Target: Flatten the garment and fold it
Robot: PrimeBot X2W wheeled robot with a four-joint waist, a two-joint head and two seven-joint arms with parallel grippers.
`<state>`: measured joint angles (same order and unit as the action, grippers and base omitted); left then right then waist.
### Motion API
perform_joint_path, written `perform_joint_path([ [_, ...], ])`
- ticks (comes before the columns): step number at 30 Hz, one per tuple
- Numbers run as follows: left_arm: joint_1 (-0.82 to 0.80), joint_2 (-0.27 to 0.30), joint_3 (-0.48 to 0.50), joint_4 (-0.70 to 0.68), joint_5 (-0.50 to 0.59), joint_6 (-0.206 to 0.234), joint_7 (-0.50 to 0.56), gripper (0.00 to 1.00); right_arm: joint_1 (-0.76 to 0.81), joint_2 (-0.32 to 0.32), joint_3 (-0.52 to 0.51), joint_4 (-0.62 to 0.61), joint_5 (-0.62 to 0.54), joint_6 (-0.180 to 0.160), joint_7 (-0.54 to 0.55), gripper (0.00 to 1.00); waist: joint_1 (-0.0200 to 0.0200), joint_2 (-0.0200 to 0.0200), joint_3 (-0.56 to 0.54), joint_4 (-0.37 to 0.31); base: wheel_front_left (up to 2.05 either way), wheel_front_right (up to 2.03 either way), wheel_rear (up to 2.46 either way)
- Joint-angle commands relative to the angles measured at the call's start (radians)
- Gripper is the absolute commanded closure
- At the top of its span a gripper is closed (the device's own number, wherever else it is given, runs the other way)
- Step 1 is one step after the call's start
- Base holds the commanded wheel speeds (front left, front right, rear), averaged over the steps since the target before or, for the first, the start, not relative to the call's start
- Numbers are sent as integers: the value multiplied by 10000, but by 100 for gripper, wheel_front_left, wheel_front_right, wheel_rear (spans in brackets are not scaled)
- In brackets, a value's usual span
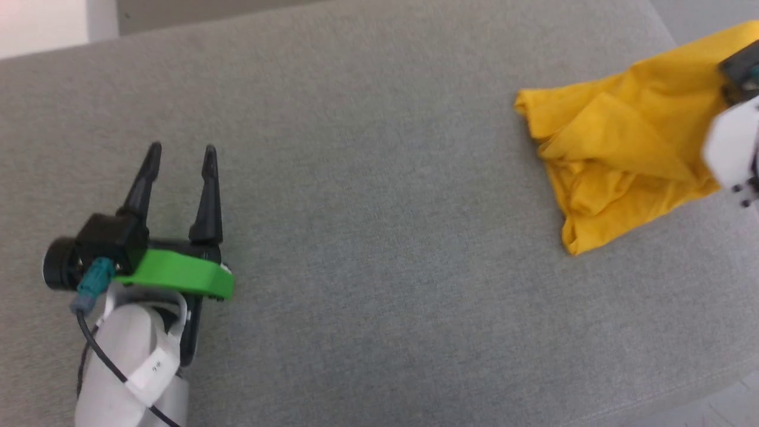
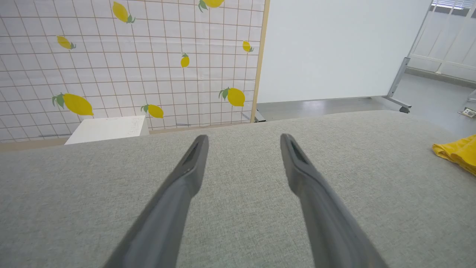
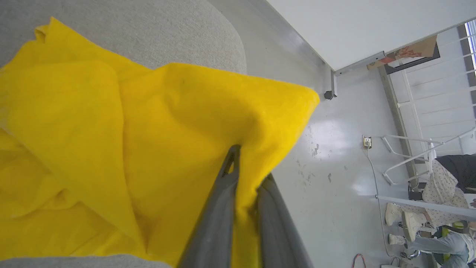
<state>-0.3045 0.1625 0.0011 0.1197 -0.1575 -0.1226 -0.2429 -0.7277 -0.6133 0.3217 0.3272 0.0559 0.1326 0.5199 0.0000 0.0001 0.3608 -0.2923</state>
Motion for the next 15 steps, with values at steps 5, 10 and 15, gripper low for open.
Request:
perform_joint_path([
  [5,-539,323,-174,-60,5,-42,185,0,-476,283,-1138,1160,-332,-19,-1008,100,0,-1,1168,47,0,0,0],
  [10,-650,470,-261,32,-90,-49,184,0,-720,686,-2086,2128,-952,-19,-1610,100,0,-1,1347,347,0,0,0],
  [15,-547,497,-272,286,-196,-45,110,0,-753,1100,-2983,2711,-1517,-19,-2099,0,0,-1,998,537,0,0,0],
])
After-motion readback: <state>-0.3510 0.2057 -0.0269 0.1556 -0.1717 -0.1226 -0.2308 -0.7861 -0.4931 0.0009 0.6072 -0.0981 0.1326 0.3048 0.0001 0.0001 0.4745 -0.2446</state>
